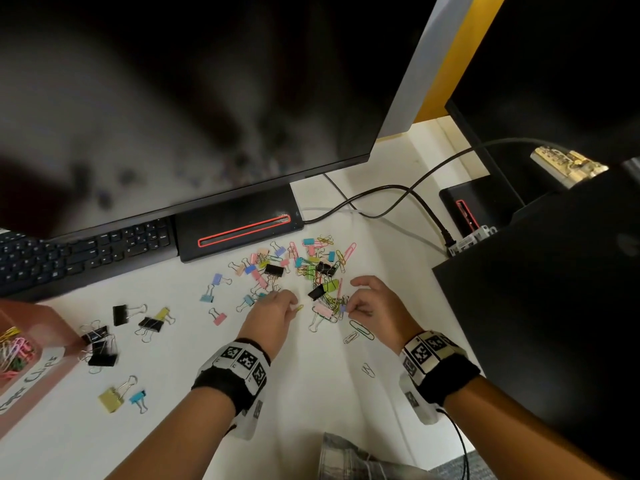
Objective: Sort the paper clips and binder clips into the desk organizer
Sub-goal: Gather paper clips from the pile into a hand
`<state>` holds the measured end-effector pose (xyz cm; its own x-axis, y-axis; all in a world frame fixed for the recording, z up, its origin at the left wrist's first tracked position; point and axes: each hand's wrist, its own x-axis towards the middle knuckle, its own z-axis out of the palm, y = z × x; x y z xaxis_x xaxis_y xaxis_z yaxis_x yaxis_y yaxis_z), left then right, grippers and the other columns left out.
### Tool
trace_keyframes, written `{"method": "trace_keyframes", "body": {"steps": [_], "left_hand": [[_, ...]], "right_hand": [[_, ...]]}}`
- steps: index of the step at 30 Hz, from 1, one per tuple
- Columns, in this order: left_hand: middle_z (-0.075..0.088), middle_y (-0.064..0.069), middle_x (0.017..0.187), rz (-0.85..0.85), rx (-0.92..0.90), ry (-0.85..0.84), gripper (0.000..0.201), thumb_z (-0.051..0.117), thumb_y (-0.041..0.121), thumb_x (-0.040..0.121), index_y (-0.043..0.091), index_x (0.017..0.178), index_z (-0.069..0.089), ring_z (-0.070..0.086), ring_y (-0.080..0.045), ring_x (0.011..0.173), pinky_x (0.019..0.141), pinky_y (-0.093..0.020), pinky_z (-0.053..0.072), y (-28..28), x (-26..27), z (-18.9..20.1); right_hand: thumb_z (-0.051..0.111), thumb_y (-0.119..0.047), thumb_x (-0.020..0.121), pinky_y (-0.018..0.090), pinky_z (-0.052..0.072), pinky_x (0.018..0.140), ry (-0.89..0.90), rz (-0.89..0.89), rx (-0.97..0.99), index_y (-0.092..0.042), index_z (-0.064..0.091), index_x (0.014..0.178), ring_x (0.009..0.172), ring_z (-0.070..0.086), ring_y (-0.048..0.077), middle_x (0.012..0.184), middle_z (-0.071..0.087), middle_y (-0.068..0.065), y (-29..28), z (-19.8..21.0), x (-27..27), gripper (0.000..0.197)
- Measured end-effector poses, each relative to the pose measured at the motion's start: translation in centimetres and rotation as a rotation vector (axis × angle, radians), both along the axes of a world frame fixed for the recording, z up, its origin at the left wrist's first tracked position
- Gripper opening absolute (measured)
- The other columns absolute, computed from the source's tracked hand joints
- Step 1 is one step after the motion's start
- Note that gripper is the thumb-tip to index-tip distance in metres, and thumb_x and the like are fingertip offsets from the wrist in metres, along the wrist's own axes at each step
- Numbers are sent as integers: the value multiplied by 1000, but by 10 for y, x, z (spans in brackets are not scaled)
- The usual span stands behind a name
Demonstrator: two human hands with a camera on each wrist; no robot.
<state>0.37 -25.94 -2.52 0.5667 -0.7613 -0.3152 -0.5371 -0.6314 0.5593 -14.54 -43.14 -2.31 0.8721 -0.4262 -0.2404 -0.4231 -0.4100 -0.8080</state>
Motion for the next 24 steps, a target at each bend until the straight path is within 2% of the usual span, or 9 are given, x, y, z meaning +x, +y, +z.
{"method": "trace_keyframes", "body": {"steps": [3, 5, 7, 9, 12, 14, 18, 22, 24], "left_hand": [[57, -3, 97, -43, -114, 21, 18, 50, 13, 92, 11, 105, 62, 48, -14, 88, 75, -19, 35, 3, -8, 6], [53, 1, 93, -92, -143, 63, 22, 51, 15, 92, 16, 113, 60, 48, -11, 85, 72, -15, 34, -2, -16, 11], [51, 1, 95, -173, -102, 88, 34, 49, 16, 93, 23, 126, 52, 48, -13, 88, 74, -15, 34, -9, -24, 11], [52, -3, 106, -247, -8, 84, 41, 45, 16, 94, 27, 134, 44, 49, -18, 99, 83, -20, 38, -14, -28, 9], [53, -5, 109, -208, 20, 51, 34, 44, 19, 94, 25, 127, 51, 51, -23, 103, 89, -29, 45, -12, -26, 9], [54, -4, 107, -179, 8, 42, 27, 44, 22, 95, 21, 119, 57, 53, -23, 99, 86, -28, 45, -3, -21, 10], [54, 1, 102, -185, -3, 46, 25, 48, 21, 93, 21, 116, 57, 54, -16, 95, 84, -23, 44, 16, -12, 12], [51, 6, 91, -155, -84, 51, 36, 53, 19, 91, 25, 126, 50, 50, -10, 85, 78, -19, 40, 14, -13, 18], [51, 5, 89, -202, -86, 25, 43, 52, 21, 91, 29, 132, 44, 48, -12, 83, 78, -22, 42, 2, -19, 21]], "right_hand": [[69, -3, 79, 30, 55, 88, 1, -9, -45, -12, 66, 79, 100, 64, 20, 119, 45, -7, -4, 5, -3, 9], [68, -3, 80, 28, 54, 89, 17, -5, -128, -15, 65, 81, 104, 61, 18, 120, 46, -7, -9, 6, -4, 13], [67, -3, 80, 30, 54, 89, 5, -15, -158, -16, 65, 84, 107, 58, 18, 121, 49, -4, -13, 4, -5, 14], [66, -4, 81, 33, 53, 91, -17, -19, -174, -14, 65, 90, 106, 58, 20, 120, 51, 1, -14, 2, -8, 13], [70, -12, 80, 28, 49, 95, 4, 1, -205, -16, 63, 102, 107, 55, 15, 118, 51, 0, -13, 2, -14, 24], [76, -20, 73, 21, 41, 96, 54, 10, -247, -20, 58, 110, 106, 51, 10, 116, 51, -3, -11, 2, -20, 40], [82, -29, 66, 23, 37, 91, 144, -38, -254, -19, 53, 120, 102, 44, 9, 115, 49, -1, -6, -1, -26, 62], [78, -20, 72, 20, 40, 84, 156, -31, -226, -12, 56, 119, 101, 47, 12, 114, 51, 3, 2, -2, -19, 53], [74, -14, 77, 24, 45, 85, 143, -65, -189, -11, 59, 115, 99, 54, 16, 111, 56, 5, 2, -2, -14, 41]]}}
